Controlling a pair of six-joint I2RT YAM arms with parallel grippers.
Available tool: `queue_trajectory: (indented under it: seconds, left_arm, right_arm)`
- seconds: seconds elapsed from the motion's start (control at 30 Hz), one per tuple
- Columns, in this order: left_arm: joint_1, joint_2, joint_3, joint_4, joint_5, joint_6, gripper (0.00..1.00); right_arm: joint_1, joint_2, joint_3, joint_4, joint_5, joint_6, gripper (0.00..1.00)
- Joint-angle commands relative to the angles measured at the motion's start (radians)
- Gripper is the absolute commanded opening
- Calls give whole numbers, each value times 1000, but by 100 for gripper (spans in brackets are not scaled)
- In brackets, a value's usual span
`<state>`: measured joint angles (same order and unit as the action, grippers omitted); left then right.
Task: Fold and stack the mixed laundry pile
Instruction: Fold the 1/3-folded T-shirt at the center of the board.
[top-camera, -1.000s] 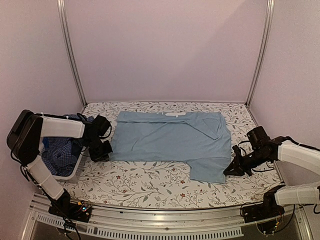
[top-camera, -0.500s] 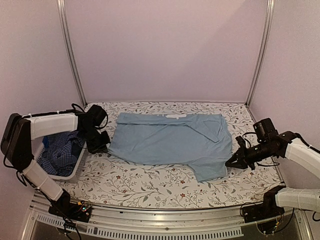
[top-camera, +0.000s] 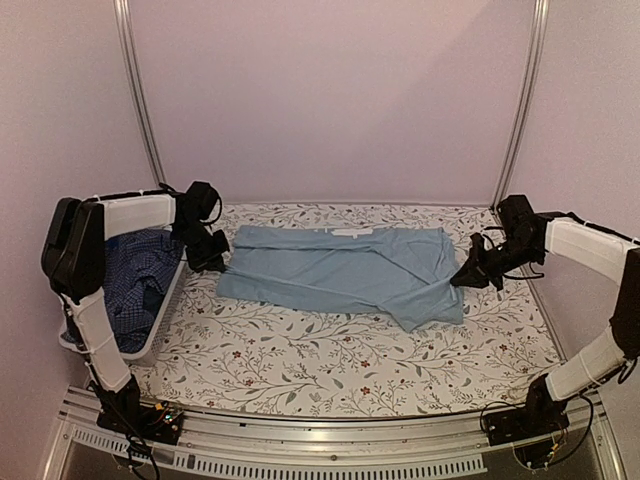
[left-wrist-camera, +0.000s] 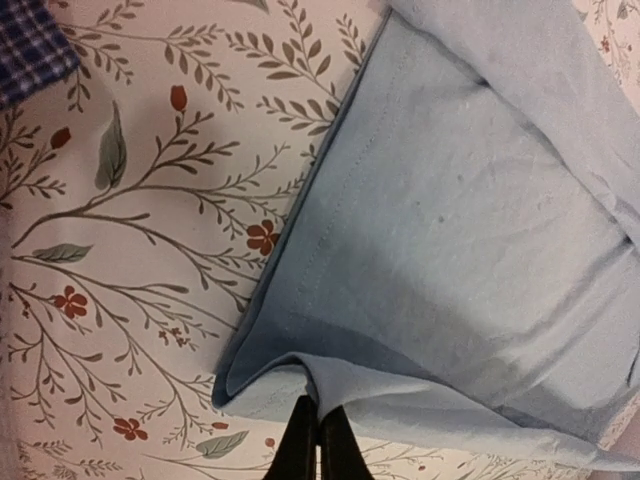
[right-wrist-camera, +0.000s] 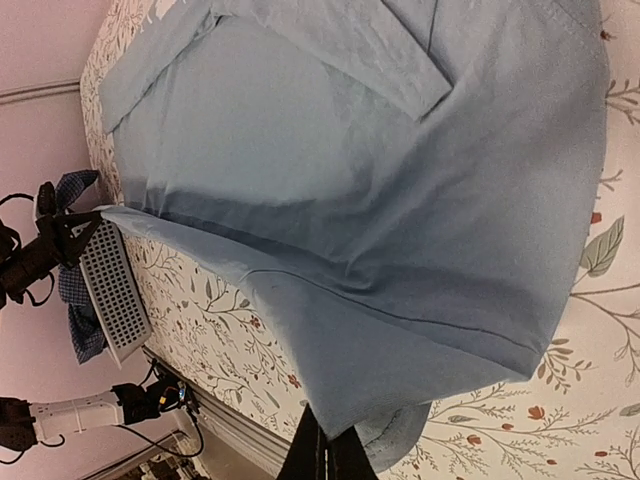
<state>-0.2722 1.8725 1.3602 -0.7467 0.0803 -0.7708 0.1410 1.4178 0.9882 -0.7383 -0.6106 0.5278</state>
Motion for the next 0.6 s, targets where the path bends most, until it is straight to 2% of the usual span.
queue_trajectory:
  seconds: [0.0,0.23,0.57]
  left_arm:
    - [33,69,95,-14,35,55,0]
    - [50,165,195,-31,48,76,0]
    - [73,210,202,-32,55,77,0]
  right_arm:
    - [-21,110,117,14,20,-50,0]
    - [-25,301,266,11,1,-80,0]
    - [-26,472,428,-33,-4,-110,0]
